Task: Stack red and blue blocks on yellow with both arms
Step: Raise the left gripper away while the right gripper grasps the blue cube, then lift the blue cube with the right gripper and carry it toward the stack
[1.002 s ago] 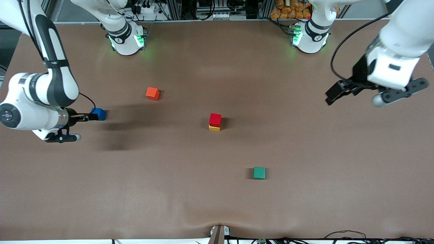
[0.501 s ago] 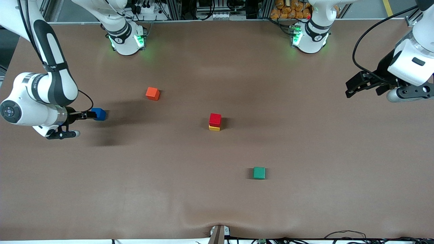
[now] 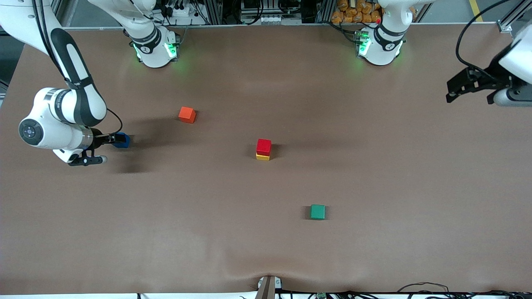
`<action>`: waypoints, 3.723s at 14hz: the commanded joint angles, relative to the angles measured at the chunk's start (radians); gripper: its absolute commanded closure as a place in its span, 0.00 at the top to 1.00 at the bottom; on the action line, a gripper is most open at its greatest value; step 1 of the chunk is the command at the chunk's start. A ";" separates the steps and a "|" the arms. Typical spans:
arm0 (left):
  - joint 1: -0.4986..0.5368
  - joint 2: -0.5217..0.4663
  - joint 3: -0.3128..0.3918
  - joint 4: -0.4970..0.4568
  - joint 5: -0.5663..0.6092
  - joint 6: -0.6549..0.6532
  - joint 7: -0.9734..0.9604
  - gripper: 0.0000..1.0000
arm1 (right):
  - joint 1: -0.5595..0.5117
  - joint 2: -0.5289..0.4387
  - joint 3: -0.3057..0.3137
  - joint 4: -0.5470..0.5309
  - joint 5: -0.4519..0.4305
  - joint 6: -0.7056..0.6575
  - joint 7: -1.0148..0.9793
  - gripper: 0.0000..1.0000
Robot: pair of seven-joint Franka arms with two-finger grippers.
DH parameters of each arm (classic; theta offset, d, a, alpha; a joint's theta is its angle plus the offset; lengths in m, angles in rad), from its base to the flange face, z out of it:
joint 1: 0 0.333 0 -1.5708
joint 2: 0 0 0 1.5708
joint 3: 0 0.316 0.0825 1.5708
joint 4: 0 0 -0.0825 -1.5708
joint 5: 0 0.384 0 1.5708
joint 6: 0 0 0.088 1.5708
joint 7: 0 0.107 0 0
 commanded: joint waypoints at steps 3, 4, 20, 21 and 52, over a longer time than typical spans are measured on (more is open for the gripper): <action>-0.175 -0.133 0.169 -0.158 0.002 0.009 -0.008 1.00 | -0.032 -0.033 0.012 -0.070 0.011 0.051 -0.030 1.00; -0.182 -0.156 0.180 -0.185 0.005 0.009 -0.006 1.00 | -0.035 -0.033 0.012 -0.073 0.011 0.052 -0.032 1.00; -0.121 -0.116 0.187 -0.160 0.005 0.007 0.009 1.00 | -0.071 -0.047 0.013 -0.160 0.015 0.175 -0.123 0.02; -0.120 -0.112 0.187 -0.162 0.011 0.007 0.011 1.00 | -0.066 -0.050 0.013 -0.160 0.015 0.169 -0.119 0.00; -0.106 -0.121 0.177 -0.169 0.005 -0.016 0.011 1.00 | 0.225 -0.092 0.027 0.700 0.165 -0.848 0.271 0.00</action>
